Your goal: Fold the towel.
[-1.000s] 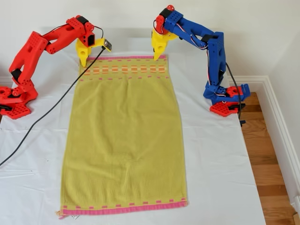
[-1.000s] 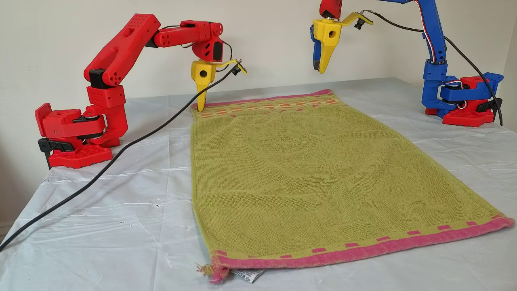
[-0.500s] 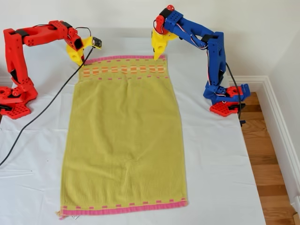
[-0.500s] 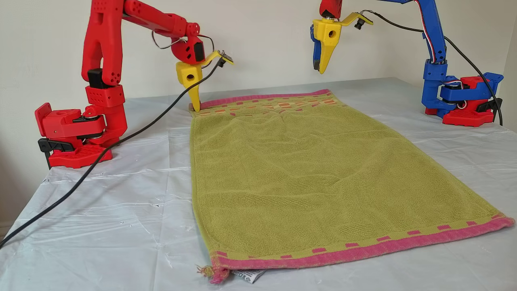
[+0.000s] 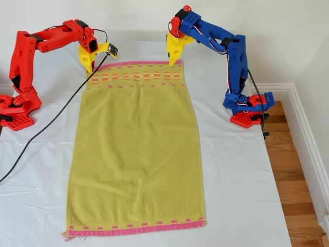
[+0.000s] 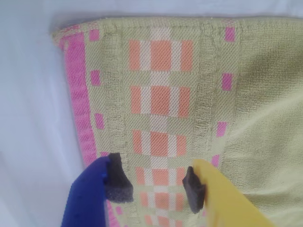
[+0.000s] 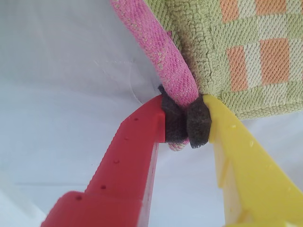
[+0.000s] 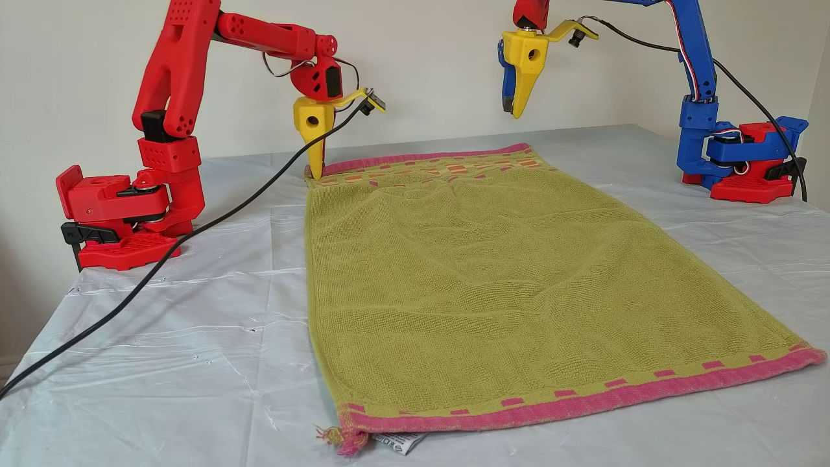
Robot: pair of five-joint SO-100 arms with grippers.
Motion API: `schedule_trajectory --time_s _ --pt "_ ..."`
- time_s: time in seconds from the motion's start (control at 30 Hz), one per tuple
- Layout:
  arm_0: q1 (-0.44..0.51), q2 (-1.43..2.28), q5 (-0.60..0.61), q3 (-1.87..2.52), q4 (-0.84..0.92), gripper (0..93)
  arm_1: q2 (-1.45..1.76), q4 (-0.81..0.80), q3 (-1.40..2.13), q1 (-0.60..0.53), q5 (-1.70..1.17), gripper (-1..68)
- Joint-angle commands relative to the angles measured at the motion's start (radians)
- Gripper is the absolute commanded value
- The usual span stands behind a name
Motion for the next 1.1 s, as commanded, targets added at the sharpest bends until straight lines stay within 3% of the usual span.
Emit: schedule_trajectory --time_s 0.0,0.07,0.2,0.43,0.5,0.63,0.7,0.87,1.07 --pt "0.014 -0.06 0.011 -0.161 0.078 1.3 0.135 -0.092 0.112 0.043 -0.012 26.1" --pt "0.021 -0.095 0.012 -0.209 0.098 1.3 0.178 -0.183 0.202 0.064 -0.032 26.4" --pt "0.034 -0.156 0.018 -0.308 0.143 1.4 0.153 -0.224 0.216 0.101 -0.061 37.6" --pt "0.057 -0.324 0.02 -0.578 0.268 1.4 -0.032 -0.232 0.083 0.097 -0.072 42.2" --pt "0.063 -0.466 0.023 -0.83 0.387 1.4 -0.114 -0.212 0.003 0.094 -0.078 42.0" --pt "0.064 -0.695 0.051 -1.18 0.405 1.4 -0.339 -0.087 -0.278 0.095 -0.083 40.9" --pt "0.06 -0.687 0.038 -1.134 0.405 1.3 -0.558 0.04 -0.647 0.095 -0.1 40.4" --pt "0.055 -0.586 0.037 -1.012 0.405 1.3 -0.621 0.038 -0.704 0.098 -0.101 42.2" --pt "0.051 -0.551 0.026 -0.933 0.405 1.4 -0.457 0.038 -0.52 0.117 -0.1 41.6"
